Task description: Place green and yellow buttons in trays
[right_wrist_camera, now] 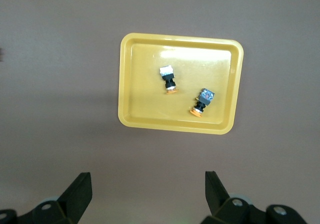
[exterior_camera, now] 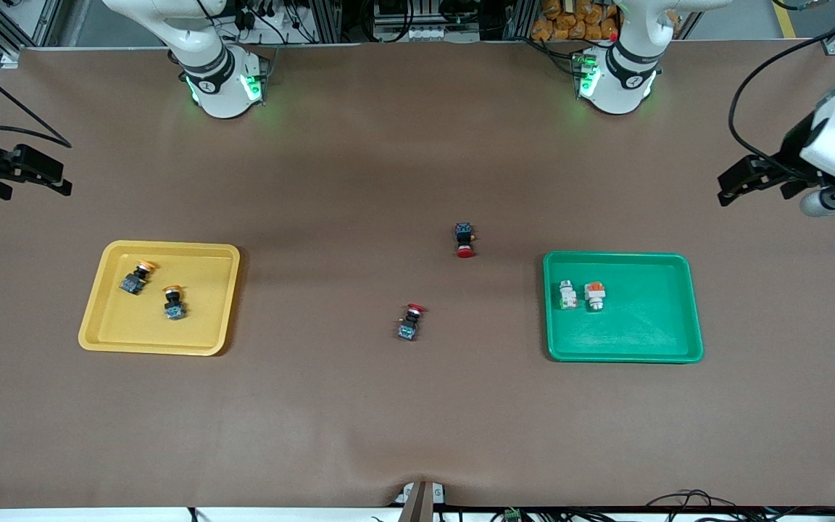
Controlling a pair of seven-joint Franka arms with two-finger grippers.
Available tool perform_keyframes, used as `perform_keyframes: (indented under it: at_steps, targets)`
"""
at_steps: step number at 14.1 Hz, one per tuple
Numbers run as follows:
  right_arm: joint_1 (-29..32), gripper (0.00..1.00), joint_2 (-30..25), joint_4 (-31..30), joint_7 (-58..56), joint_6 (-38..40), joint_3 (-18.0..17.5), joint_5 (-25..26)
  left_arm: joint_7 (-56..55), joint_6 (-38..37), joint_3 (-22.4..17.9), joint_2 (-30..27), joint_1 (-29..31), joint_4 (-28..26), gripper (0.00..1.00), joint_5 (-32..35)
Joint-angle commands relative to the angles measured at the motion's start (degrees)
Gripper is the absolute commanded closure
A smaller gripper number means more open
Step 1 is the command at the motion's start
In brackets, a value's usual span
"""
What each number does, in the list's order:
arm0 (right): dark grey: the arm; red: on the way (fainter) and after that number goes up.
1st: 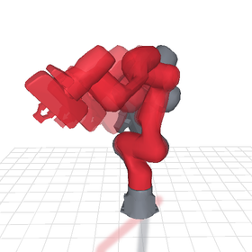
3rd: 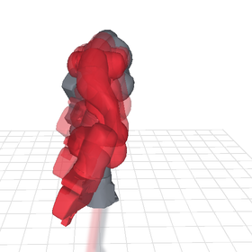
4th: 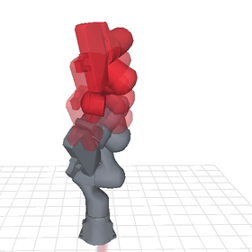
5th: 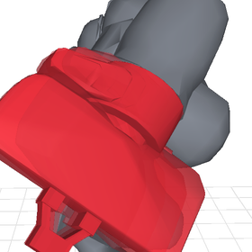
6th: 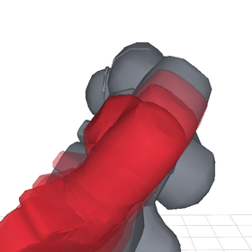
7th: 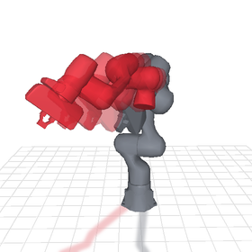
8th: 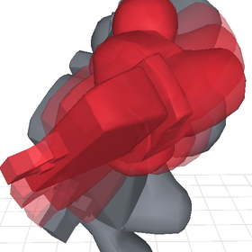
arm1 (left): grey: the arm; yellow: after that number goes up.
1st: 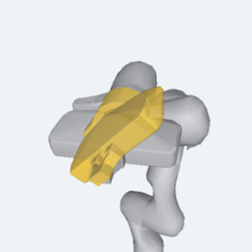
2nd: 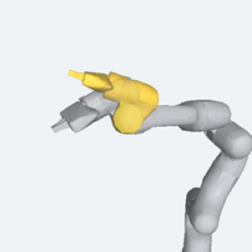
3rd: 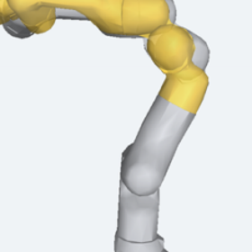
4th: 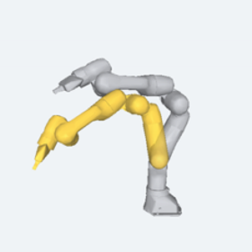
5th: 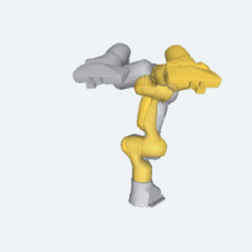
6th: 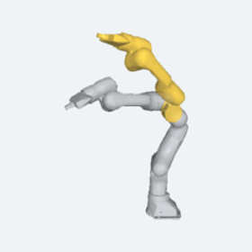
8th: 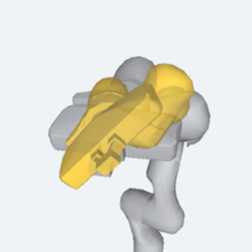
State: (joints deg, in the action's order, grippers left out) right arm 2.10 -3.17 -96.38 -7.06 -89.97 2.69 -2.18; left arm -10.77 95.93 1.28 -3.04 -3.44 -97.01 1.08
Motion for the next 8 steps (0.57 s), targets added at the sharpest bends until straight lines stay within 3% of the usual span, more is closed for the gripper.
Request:
perform_keyframes:
  at_steps: [1,4,8]
  targets:
    - [-0.9,0.00,0.1,4.2,0.7,2.1,0.8,1.5,0.3,-0.3,0.0,0.8,-0.3,1.9,0.00,-0.7]
    - [-0.9,0.00,0.4,6.1,0.6,4.0,1.3,1.7,0.3,-0.8,0.0,0.1,-0.4,2.3,0.00,-0.7]
    - [-1.0,0.00,0.4,6.1,0.5,4.6,2.0,1.7,1.3,-5.4,-0.6,0.2,-0.4,7.4,0.00,-0.7]
